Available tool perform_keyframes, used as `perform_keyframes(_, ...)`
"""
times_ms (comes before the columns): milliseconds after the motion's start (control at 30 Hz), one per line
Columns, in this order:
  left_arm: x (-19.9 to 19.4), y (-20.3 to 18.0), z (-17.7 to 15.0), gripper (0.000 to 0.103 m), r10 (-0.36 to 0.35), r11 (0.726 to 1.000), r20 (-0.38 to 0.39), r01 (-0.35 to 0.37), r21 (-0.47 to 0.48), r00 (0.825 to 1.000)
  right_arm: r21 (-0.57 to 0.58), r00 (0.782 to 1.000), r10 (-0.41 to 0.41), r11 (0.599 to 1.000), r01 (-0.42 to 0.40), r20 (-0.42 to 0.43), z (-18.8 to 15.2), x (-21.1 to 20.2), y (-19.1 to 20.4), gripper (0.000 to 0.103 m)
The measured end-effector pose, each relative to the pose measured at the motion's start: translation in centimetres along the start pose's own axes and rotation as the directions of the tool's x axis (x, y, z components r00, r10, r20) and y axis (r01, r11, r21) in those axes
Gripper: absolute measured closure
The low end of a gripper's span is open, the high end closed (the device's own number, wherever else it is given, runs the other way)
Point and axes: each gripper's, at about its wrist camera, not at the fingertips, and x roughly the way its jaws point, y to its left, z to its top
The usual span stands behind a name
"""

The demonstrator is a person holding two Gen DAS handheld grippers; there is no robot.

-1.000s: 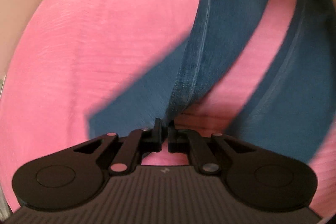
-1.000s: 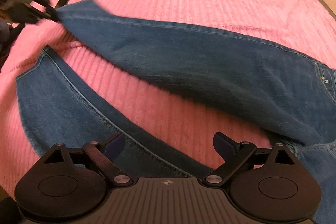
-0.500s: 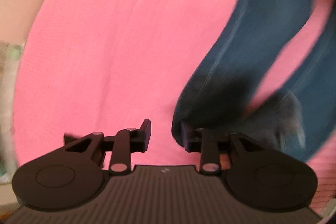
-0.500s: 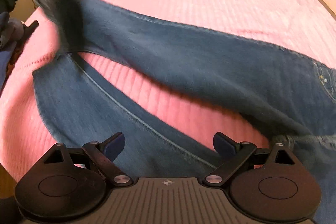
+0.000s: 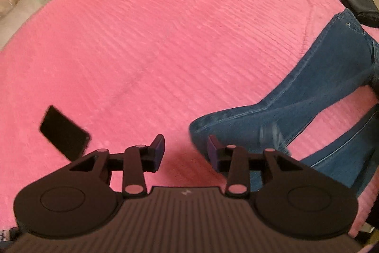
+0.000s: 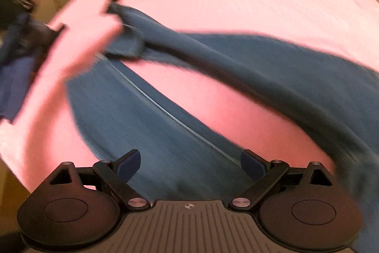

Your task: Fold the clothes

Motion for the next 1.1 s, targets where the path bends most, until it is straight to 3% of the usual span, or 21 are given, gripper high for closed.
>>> perform_keyframes(133, -0.8, 0.8, -1.8, 0.068, 0.011, 1.000, 0.040, -0.011, -0.009, 0.999, -0.029, 0.979, 0.167, 0.986, -0.165, 0.117, 5.0, 3.5, 3.4, 0.009)
perform_keyframes(300, -3.0, 0.1, -8.6, 0.065, 0.035, 0.998, 0.070, -0.032, -0.047, 0.997, 0.081, 0.938, 0.283, 0.949, -0.303, 0.200, 11.4, 11.5, 5.2, 0.009)
perform_keyframes(500, -4.6, -2.2, -20.0, 0.065, 0.017, 0.988, 0.008, -0.016, -0.153, 1.000, 0.186, 0.985, 0.091, 0.975, -0.118, 0.148, 14.3, 19.8, 7.0, 0.010)
perform_keyframes(633, -5.3, -3.8, -26.4, 0.065, -0.010, 0.962, -0.007, 0.008, -0.274, 1.000, -0.039, 0.947, 0.243, 0.970, -0.240, 0.212, 15.7, 19.0, 15.5, 0.009)
perform_keyframes(700, -5.2, -5.0, -28.4, 0.065, 0.024, 0.959, -0.019, -0.028, -0.281, 1.000, -0.174, 0.910, 0.365, 0.926, -0.334, 0.196, 15.9, 18.8, 19.5, 0.009)
perform_keyframes(733, -5.1, -5.6, -28.8, 0.065, 0.041, 0.963, -0.015, -0.044, -0.267, 0.999, -0.202, 0.907, 0.373, 0.920, -0.335, 0.195, 15.8, 18.5, 20.7, 0.009)
perform_keyframes(767, -4.9, -6.2, -28.9, 0.064, 0.058, 0.967, -0.007, -0.058, -0.247, 0.998, -0.225, 0.905, 0.378, 0.915, -0.334, 0.194, 15.6, 18.3, 21.8, 0.009)
perform_keyframes(867, -3.7, -8.0, -28.5, 0.058, 0.107, 0.981, 0.037, -0.099, -0.166, 0.994, -0.126, 0.921, 0.333, 0.941, -0.313, 0.202, 14.1, 16.9, 19.9, 0.009)
perform_keyframes(933, -1.9, -9.9, -27.5, 0.057, 0.144, 0.990, 0.086, -0.144, -0.007, 0.986, -0.084, 0.948, 0.252, 0.967, -0.240, 0.191, 11.8, 15.3, 17.5, 0.009)
perform_keyframes(967, -0.8, -11.0, -27.0, 0.057, 0.154, 0.981, 0.114, -0.165, 0.101, 0.982, -0.072, 0.961, 0.207, 0.978, -0.196, 0.182, 10.3, 14.0, 16.1, 0.009)
perform_keyframes(1033, 1.4, -13.2, -26.4, 0.057, 0.154, 0.928, 0.167, -0.200, 0.313, 0.974, -0.034, 0.982, 0.116, 0.993, -0.113, 0.147, 7.0, 11.6, 13.5, 0.009)
perform_keyframes(1067, 2.5, -14.2, -26.2, 0.057, 0.146, 0.891, 0.191, -0.213, 0.400, 0.971, -0.006, 0.989, 0.076, 0.997, -0.076, 0.130, 5.5, 10.3, 12.2, 0.009)
perform_keyframes(1100, 3.7, -15.4, -26.1, 0.057, 0.136, 0.834, 0.210, -0.226, 0.503, 0.968, 0.031, 0.993, 0.028, 0.999, -0.032, 0.112, 3.8, 8.8, 10.7, 0.009)
